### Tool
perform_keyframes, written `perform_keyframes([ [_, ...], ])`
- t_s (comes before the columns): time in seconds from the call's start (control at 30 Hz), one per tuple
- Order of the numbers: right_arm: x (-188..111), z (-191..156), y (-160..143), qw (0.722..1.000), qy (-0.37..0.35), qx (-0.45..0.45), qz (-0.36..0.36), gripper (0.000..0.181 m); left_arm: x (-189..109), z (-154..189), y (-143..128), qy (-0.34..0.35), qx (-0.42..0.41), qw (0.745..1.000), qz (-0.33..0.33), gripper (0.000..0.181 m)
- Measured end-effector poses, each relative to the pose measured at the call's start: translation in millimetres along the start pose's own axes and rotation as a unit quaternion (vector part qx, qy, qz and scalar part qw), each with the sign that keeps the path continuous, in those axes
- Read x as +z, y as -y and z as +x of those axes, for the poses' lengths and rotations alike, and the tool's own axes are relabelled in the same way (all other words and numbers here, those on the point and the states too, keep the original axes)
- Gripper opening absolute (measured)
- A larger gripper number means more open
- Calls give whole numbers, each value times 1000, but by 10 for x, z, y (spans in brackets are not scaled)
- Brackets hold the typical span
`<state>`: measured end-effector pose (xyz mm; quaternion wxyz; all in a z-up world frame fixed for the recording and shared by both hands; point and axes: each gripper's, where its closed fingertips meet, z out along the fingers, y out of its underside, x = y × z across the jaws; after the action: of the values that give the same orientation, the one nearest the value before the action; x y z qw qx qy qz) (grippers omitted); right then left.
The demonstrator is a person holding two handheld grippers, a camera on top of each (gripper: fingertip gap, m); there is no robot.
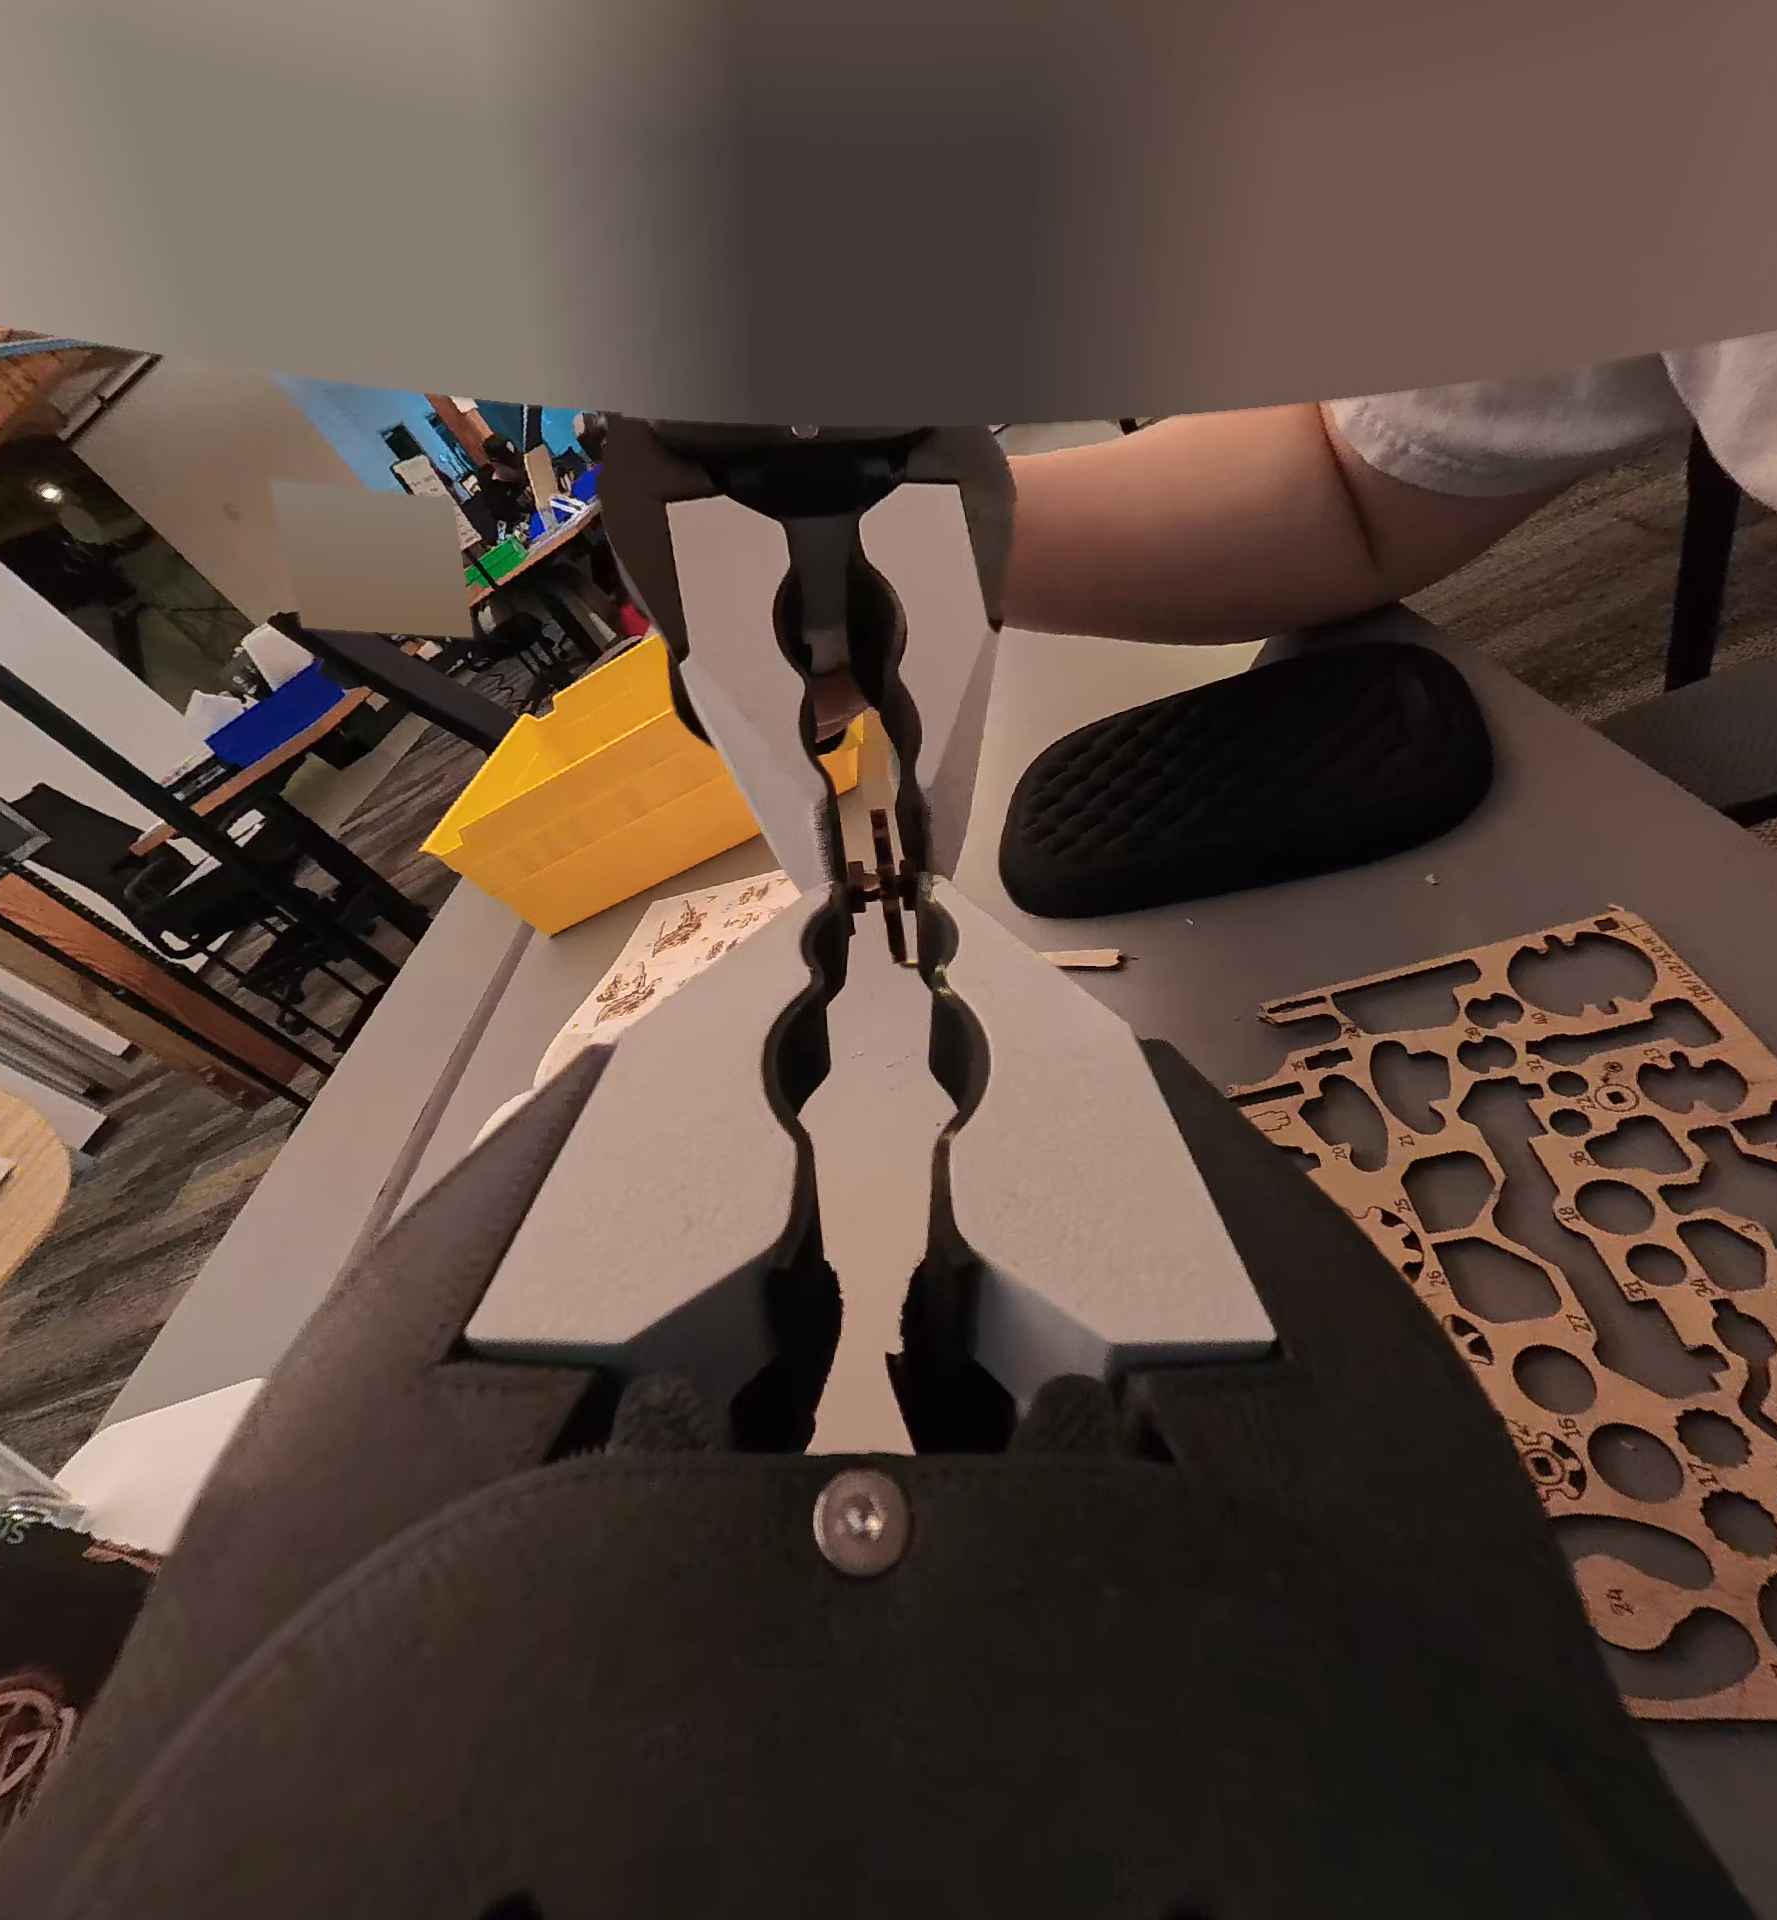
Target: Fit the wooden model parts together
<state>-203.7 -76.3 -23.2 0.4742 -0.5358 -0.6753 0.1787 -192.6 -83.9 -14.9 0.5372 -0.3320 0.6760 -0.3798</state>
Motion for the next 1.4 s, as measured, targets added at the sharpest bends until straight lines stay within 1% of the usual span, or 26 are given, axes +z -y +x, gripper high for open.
perform_keyframes([
  [0.23, -5, 27, 44, 1000, -7, 3, 1, 11, -26, -20, 45, -10, -17, 1000, 7, 10],
  [0.37, 16, 40, 24, 1000, -13, 3, -3, 10, -32, -24, 16, -8, -3, 1000, -4, 10],
  [0.53, 48, -3, -39, 1000, 0, -3, -11, 10, -15, 15, -53, -21, -4, 1000, -20, 10],
  [0.67, 56, -77, -53, 1000, 27, 0, -7, 10, -5, 75, -67, -42, -9, 999, -27, 10],
  [0.7, 55, -36, -58, 1000, 15, 0, -5, 10, -9, 35, -66, -31, -11, 999, -26, 10],
  [0.73, 41, 37, -39, 1000, 2, 15, 7, 11, -20, -38, -47, -14, -25, 999, -16, 10],
  [0.8, -5, 100, 22, 995, 20, 81, 45, 11, -21, -118, 15, -10, -91, 996, 7, 10],
  [0.87, -61, 212, 48, 990, 4, 111, 85, 11, -19, -205, 42, 7, -135, 991, 21, 10],
  [1.07, -120, 311, 140, 972, 7, 166, 164, 12, -51, -321, 114, 26, -194, 979, 56, 10],
  [1.1, -142, 325, 172, 969, 7, 170, 177, 13, -60, -333, 122, 27, -200, 978, 61, 10],
  [1.17, -156, 363, 176, 968, -5, 173, 181, 12, -68, -359, 125, 34, -206, 976, 67, 10],
  [1.27, -200, 397, 215, 968, -27, 157, 195, 11, -83, -378, 148, 38, -210, 974, 75, 10],
  [1.4, -207, 396, 220, 968, -26, 157, 193, 11, -80, -373, 160, 41, -204, 975, 75, 10],
])
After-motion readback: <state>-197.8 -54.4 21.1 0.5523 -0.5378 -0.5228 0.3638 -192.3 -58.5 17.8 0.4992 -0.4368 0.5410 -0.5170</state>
